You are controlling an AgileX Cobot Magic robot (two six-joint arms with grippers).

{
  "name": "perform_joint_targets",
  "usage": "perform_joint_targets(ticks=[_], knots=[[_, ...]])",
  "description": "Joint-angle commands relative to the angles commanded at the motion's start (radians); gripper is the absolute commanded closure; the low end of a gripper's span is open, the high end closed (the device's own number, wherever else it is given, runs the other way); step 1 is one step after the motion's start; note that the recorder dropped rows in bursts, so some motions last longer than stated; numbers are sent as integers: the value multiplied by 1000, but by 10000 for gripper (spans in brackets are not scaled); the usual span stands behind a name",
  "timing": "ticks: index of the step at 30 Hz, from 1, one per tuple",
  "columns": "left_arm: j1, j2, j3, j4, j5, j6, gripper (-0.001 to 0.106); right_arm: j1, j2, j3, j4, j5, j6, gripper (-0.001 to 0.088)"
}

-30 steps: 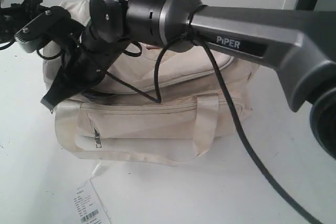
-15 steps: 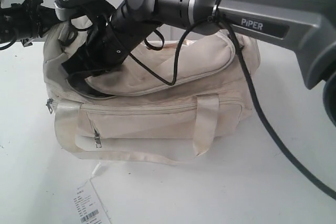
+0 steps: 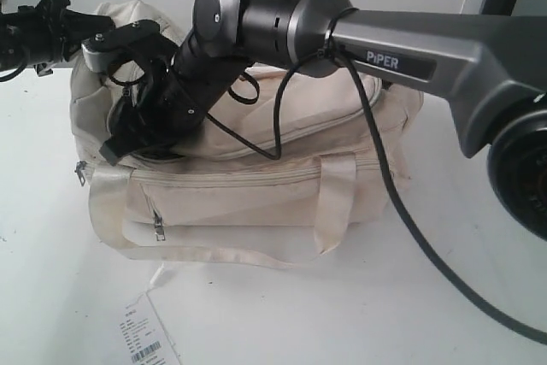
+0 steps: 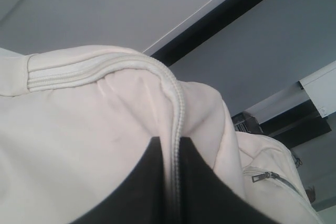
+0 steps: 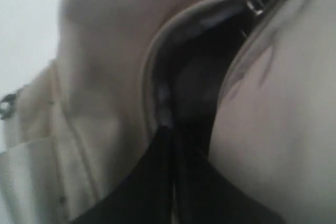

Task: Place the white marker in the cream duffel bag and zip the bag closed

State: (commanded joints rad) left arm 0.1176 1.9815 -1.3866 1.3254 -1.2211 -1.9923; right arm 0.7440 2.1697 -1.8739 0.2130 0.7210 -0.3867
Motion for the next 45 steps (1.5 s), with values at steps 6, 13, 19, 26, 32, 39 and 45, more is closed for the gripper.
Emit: perform_joint_targets(ticks=[6,13,19,26,32,39,45], knots=[[0,0,0,-1,0,4,1053,0,3,0,-85,-100,98,617],[0,0,0,-1,0,11,1053,-2,9,0,-85,-275,133,308],[0,0,0,-1,0,11,1053,-2,2,0,-80,-265,155,282],[0,0,0,-1,0,10,1053,0,-97,0,-73,173,192,433],[0,0,0,-1,0,10,1053,4,-108,0,104,259,14,667],[0,0,0,6,0,12,1053,3,-34,0,62,113,-108,868],[0,0,0,5,0,16,1053,3,-3,0,-247,35,55,868]])
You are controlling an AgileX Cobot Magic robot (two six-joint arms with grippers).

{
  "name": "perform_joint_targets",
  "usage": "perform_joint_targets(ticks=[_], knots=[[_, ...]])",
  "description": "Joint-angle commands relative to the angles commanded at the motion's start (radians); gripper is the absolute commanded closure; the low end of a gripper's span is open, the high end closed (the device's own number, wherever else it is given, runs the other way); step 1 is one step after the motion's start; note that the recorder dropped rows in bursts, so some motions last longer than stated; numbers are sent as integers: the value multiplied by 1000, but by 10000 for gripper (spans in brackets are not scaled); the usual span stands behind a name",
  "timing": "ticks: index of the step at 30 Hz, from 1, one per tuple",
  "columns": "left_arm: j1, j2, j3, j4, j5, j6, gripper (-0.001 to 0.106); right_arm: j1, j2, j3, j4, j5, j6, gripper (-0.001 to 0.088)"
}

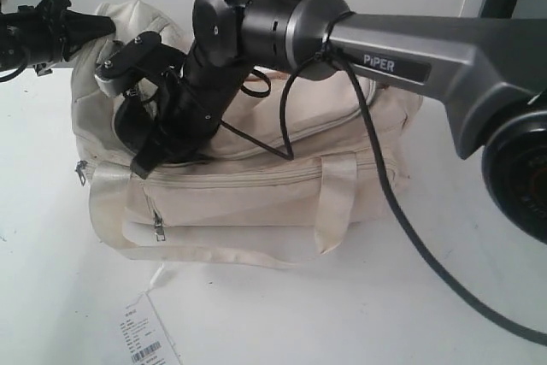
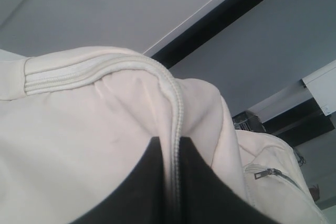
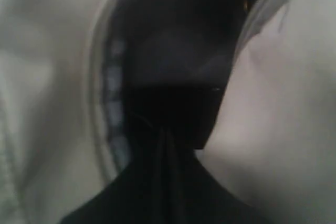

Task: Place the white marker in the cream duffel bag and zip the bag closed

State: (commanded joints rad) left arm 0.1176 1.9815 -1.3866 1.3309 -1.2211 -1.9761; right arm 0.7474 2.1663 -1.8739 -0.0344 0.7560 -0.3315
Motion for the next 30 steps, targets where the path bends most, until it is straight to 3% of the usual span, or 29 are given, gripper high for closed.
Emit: perform_joint_targets(ticks=[3,8,15,18,21,28,30], knots=[[0,0,0,2,0,2,1053,0,-12,0,-208,-7,211,868],[0,0,0,2,0,4,1053,0,-52,0,-272,-86,366,851],[0,0,0,2,0,14,1053,-1,-78,0,-250,-238,370,524],[0,0,0,2,0,14,1053,-8,-64,0,-245,-255,404,445],[0,0,0,2,0,14,1053,-4,-64,0,-131,-237,389,447],[0,0,0,7,0,19,1053,1,-66,0,274,-93,64,454],[0,0,0,7,0,19,1053,1,-70,0,311,-35,14,454]])
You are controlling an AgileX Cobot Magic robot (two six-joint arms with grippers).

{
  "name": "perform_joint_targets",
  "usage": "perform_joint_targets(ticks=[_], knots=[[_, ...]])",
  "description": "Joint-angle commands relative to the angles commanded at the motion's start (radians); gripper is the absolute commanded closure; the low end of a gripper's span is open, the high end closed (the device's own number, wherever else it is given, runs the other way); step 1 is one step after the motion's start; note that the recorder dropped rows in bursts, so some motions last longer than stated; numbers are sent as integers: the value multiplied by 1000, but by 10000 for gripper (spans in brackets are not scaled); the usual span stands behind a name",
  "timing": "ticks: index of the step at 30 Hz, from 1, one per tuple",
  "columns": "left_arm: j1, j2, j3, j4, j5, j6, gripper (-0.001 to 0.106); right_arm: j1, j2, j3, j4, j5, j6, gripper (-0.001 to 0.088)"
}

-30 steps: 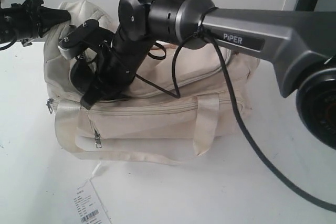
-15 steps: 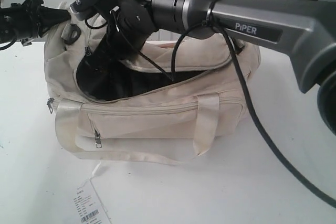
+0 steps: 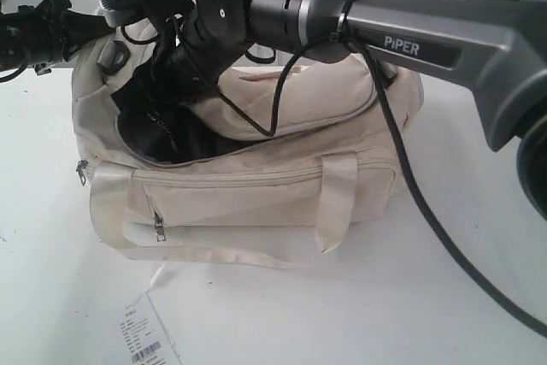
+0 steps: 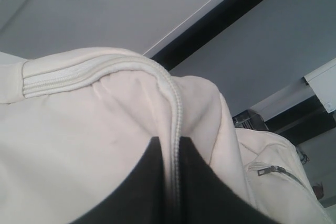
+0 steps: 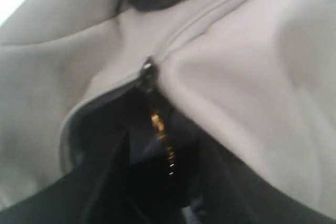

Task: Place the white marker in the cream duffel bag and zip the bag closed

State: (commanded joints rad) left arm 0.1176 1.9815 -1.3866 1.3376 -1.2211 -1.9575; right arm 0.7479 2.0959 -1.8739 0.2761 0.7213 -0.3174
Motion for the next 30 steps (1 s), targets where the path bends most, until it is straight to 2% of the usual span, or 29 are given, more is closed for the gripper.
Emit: perform_joint_targets(ticks=[3,5,7,10,14,16,18,23,30], knots=[[0,0,0,0,0,0,1053,0,-21,0,14,45,10,454],[0,0,0,1,0,2,1053,2,-28,2,102,63,4,454],[0,0,0,1,0,2,1053,9,-28,4,181,83,-70,454],[0,0,0,1,0,2,1053,22,-10,4,187,69,-128,457],[0,0,0,3,0,2,1053,18,25,4,77,-6,-95,565],[0,0,0,2,0,2,1053,13,38,4,24,-29,-46,573],[0,0,0,2,0,2,1053,11,48,4,-29,-47,-35,534],[0,0,0,2,0,2,1053,9,60,4,-111,-127,-17,374],[0,0,0,2,0,2,1053,9,81,4,-179,-259,-7,373]])
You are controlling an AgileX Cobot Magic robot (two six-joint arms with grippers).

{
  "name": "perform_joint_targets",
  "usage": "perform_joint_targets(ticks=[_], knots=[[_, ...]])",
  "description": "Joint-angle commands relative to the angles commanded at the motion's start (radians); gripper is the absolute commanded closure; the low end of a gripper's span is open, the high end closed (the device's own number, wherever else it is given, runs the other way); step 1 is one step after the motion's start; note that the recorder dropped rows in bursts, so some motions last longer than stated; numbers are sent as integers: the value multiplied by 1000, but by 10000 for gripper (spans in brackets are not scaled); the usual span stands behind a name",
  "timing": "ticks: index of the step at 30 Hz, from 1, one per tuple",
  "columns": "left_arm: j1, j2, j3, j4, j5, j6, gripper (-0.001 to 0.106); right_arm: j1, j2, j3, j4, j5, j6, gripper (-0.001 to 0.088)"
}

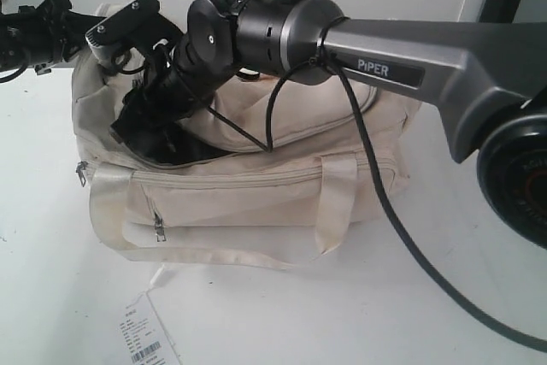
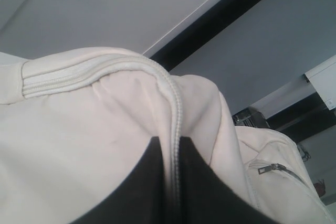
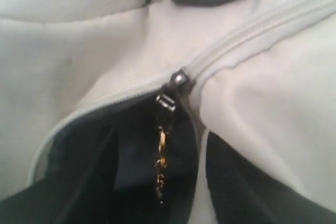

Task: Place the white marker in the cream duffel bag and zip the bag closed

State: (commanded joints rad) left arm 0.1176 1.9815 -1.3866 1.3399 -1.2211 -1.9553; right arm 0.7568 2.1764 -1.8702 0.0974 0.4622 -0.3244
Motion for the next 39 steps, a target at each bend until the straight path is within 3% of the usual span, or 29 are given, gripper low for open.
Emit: perform_joint_targets(ticks=[7,9,12,13,24,33,39], knots=[[0,0,0,0,0,0,1053,0,23,0,-24,-8,-26,385],[0,0,0,0,0,0,1053,0,23,0,-24,-5,-36,484],[0,0,0,0,0,0,1053,0,23,0,-21,12,-36,801],[0,0,0,0,0,0,1053,0,23,0,-13,22,-34,864],[0,0,0,0,0,0,1053,0,-80,0,126,182,-31,868],[0,0,0,2,0,2,1053,0,-111,-4,366,209,-28,868],[0,0,0,-4,0,0,1053,0,-115,-4,357,316,-35,868]])
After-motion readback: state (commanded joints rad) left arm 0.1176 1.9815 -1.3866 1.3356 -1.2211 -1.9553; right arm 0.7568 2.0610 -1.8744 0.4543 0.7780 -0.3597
